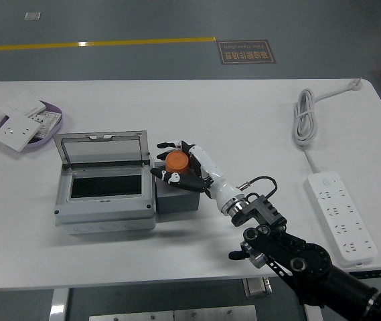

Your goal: Pick up the cylinder from the cube,place it in the box,flap close box

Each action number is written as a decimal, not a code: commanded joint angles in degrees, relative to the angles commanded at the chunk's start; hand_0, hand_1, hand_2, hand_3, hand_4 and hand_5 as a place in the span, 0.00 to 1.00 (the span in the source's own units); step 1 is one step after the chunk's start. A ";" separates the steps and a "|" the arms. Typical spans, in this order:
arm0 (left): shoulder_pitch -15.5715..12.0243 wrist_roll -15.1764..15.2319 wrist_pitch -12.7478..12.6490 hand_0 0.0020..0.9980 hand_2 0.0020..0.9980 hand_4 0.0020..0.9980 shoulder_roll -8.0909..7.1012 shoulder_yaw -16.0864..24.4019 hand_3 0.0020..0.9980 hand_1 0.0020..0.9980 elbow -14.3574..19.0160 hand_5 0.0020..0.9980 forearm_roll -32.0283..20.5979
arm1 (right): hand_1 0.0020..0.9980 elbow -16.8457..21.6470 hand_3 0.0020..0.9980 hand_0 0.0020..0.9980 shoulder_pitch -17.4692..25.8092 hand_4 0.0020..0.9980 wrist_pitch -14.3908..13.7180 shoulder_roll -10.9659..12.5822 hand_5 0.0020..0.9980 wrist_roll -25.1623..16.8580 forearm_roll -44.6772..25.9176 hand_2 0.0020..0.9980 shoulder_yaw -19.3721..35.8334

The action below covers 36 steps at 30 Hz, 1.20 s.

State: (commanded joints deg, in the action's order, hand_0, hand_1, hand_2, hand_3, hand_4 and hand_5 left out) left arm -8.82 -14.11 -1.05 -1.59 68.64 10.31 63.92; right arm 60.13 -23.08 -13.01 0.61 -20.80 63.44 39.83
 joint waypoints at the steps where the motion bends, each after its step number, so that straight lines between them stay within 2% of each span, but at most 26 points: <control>1: 0.00 0.00 0.00 0.92 0.86 0.00 0.00 0.00 0.95 0.85 0.00 0.00 0.01 | 0.66 -0.02 0.66 0.65 -0.01 0.91 -0.02 -0.01 0.30 0.02 -0.01 0.60 -0.01; 5: 0.05 0.03 0.00 0.92 0.86 0.00 0.01 0.04 0.95 0.85 0.00 0.00 0.12 | 0.66 -0.14 0.66 0.65 -0.14 0.91 -0.16 -0.07 0.30 0.09 -0.19 0.60 -0.12; 6: 0.10 0.00 0.01 0.92 0.86 0.00 0.03 0.14 0.95 0.85 0.00 0.00 0.27 | 0.65 -0.17 0.62 0.63 -0.20 0.84 -0.12 -0.08 0.21 0.08 -0.31 0.58 -0.14; 11: 0.36 -0.03 0.04 0.92 0.86 0.00 0.09 0.42 0.95 0.85 0.00 0.00 0.71 | 0.65 -0.25 0.62 0.63 -0.58 0.84 -0.06 -0.06 0.21 0.20 -0.27 0.58 -0.14; 12: 0.38 -0.02 0.05 0.92 0.86 0.00 0.09 0.42 0.95 0.85 0.00 0.00 0.72 | 0.64 -0.25 0.61 0.61 -0.62 0.65 -0.05 -0.06 0.04 0.23 -0.25 0.58 -0.15; 17: 0.33 -0.26 0.22 0.92 0.86 0.00 -0.07 0.71 0.95 0.85 0.00 0.00 1.88 | 0.64 -0.31 0.61 0.61 -0.93 0.65 0.02 0.00 0.04 0.39 -0.06 0.58 -0.86; 18: 0.29 -0.35 0.25 0.92 0.86 0.00 -0.11 0.79 0.95 0.85 0.00 0.00 2.15 | 0.63 -0.31 0.61 0.65 -0.99 0.49 0.04 -0.02 0.00 0.42 -0.03 0.55 -1.06; 35: 0.48 -0.08 0.12 0.92 0.86 0.00 -0.18 0.76 0.95 0.85 0.00 0.00 2.33 | 0.61 -0.37 0.58 0.70 -1.10 0.45 0.04 -0.21 0.00 -0.59 -0.72 0.52 -1.56; 36: 0.47 -0.07 0.11 0.92 0.86 0.00 -0.17 0.74 0.95 0.85 0.00 0.00 2.29 | 0.58 -0.32 0.54 0.63 -1.13 0.15 0.00 -0.18 0.00 -0.64 -0.90 0.49 -1.52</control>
State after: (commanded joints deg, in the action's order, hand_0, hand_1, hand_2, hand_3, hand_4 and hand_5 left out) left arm -8.34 -14.18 -0.94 -1.76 69.38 10.31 66.21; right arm 59.81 -24.21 -13.01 0.43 -21.44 62.54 38.31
